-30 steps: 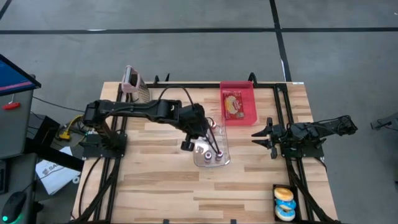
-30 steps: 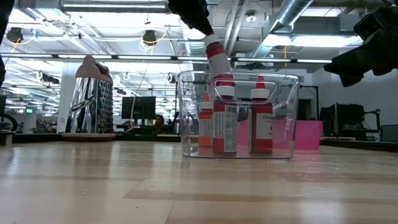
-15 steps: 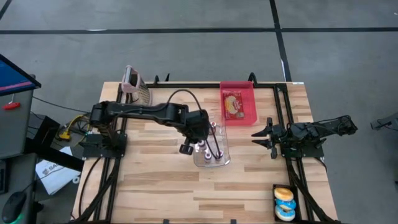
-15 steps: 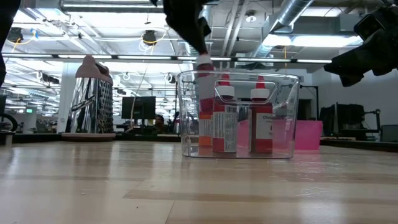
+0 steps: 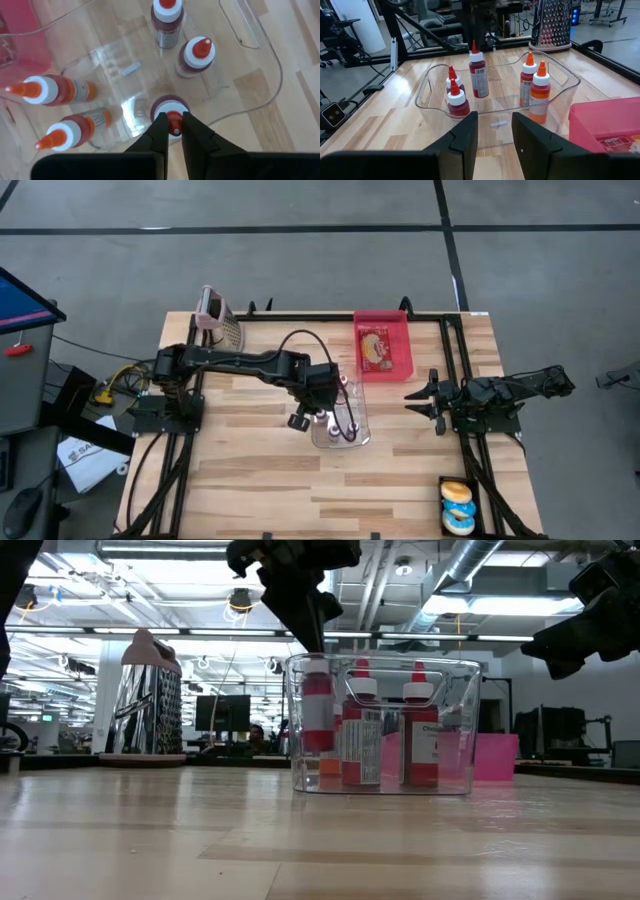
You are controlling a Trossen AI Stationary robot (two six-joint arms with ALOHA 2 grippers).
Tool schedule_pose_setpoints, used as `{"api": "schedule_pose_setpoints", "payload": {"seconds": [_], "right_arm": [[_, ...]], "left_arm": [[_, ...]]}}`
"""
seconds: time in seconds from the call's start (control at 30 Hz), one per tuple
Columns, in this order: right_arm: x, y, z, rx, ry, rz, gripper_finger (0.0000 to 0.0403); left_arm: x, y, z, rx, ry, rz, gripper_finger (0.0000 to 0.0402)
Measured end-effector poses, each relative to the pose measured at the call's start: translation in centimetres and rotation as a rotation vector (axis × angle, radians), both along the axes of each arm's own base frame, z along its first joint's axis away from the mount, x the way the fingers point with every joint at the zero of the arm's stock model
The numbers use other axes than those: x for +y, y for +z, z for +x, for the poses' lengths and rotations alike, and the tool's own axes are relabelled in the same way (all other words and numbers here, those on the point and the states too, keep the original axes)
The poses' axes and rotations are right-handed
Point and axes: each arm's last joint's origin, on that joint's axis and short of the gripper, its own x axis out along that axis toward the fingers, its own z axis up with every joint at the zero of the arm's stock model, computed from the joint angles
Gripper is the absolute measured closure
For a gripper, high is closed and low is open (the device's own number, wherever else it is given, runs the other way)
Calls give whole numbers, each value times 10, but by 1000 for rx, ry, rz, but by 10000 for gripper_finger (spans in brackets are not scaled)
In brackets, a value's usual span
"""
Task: Pick & Place Food Item
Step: Put the red food coloring bottle into the transparent bin
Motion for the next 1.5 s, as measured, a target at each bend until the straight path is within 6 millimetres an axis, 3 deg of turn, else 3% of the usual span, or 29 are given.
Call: {"api": "schedule_pose_setpoints", "payload": {"seconds": [0.63, 1.03, 1.5], "right_arm": [[0, 0, 0, 0, 0, 0, 290], [0, 0, 0, 0, 0, 0, 290], [0, 0, 0, 0, 0, 0, 290]], "left_arm": [[6, -2, 4, -21, 4, -4, 381], [8, -20, 11, 31, -13, -17, 381], [7, -22, 11, 44, -26, -30, 381]]}}
